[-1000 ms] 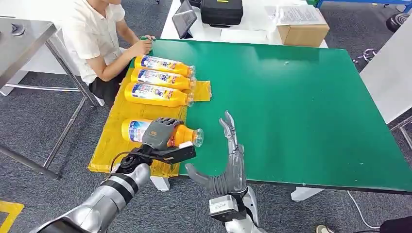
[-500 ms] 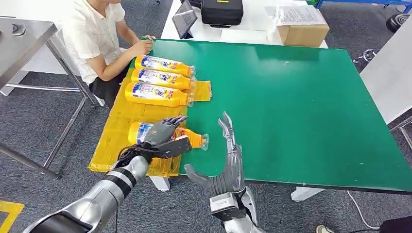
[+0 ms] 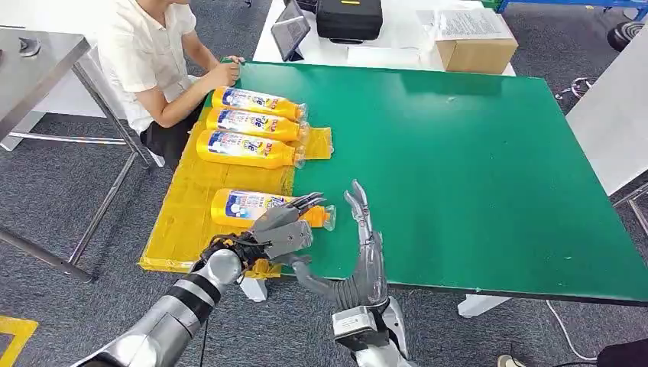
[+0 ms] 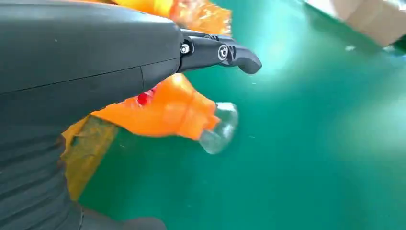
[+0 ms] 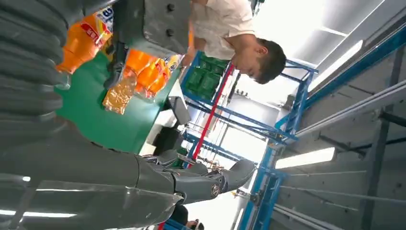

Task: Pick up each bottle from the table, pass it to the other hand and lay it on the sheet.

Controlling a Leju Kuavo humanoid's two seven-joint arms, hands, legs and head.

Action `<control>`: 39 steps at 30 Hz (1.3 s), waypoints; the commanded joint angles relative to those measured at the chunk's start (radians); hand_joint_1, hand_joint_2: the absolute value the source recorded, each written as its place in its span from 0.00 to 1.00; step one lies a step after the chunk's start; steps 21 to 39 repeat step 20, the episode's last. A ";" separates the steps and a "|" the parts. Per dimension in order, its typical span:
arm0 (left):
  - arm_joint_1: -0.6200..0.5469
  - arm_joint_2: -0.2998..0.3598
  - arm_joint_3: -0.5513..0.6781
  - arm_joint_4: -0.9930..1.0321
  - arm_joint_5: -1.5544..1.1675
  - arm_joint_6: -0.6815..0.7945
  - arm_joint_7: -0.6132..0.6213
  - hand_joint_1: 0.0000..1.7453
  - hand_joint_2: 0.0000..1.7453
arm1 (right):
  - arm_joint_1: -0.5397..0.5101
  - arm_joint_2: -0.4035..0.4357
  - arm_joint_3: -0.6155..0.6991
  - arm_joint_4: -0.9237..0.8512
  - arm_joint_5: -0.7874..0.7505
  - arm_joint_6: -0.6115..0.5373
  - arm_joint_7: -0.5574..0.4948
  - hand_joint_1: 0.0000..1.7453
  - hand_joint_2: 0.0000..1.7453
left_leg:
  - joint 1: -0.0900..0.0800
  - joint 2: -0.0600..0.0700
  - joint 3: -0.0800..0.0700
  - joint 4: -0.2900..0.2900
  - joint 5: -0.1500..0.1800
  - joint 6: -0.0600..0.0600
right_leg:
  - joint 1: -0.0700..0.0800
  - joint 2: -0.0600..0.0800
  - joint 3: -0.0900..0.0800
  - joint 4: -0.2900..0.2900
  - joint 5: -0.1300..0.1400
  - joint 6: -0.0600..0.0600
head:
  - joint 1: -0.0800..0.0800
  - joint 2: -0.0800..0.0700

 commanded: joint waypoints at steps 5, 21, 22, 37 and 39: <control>0.300 -0.066 0.022 -0.505 0.359 0.166 -0.112 0.00 1.00 | 0.051 -0.021 -0.029 -0.057 0.016 -0.005 0.001 0.00 1.00 | 0.000 0.001 0.003 0.000 -0.002 -0.001 | 0.000 0.001 0.003 0.000 -0.002 -0.001 | 0.000 0.000; 0.347 -0.083 0.065 -0.552 0.892 0.345 -0.024 0.00 1.00 | 0.143 0.016 -0.078 -0.415 -0.206 0.083 0.001 0.00 1.00 | 0.000 0.000 0.005 -0.001 -0.003 -0.001 | 0.000 0.001 0.004 0.000 -0.003 -0.002 | 0.000 0.000; 0.347 -0.083 0.065 -0.552 0.892 0.345 -0.024 0.00 1.00 | 0.143 0.016 -0.078 -0.415 -0.206 0.083 0.001 0.00 1.00 | 0.000 0.000 0.005 -0.001 -0.003 -0.001 | 0.000 0.001 0.004 0.000 -0.003 -0.002 | 0.000 0.000; 0.347 -0.083 0.065 -0.552 0.892 0.345 -0.024 0.00 1.00 | 0.143 0.016 -0.078 -0.415 -0.206 0.083 0.001 0.00 1.00 | 0.000 0.000 0.005 -0.001 -0.003 -0.001 | 0.000 0.001 0.004 0.000 -0.003 -0.002 | 0.000 0.000; 0.347 -0.083 0.065 -0.552 0.892 0.345 -0.024 0.00 1.00 | 0.143 0.016 -0.078 -0.415 -0.206 0.083 0.001 0.00 1.00 | 0.000 0.000 0.005 -0.001 -0.003 -0.001 | 0.000 0.001 0.004 0.000 -0.003 -0.002 | 0.000 0.000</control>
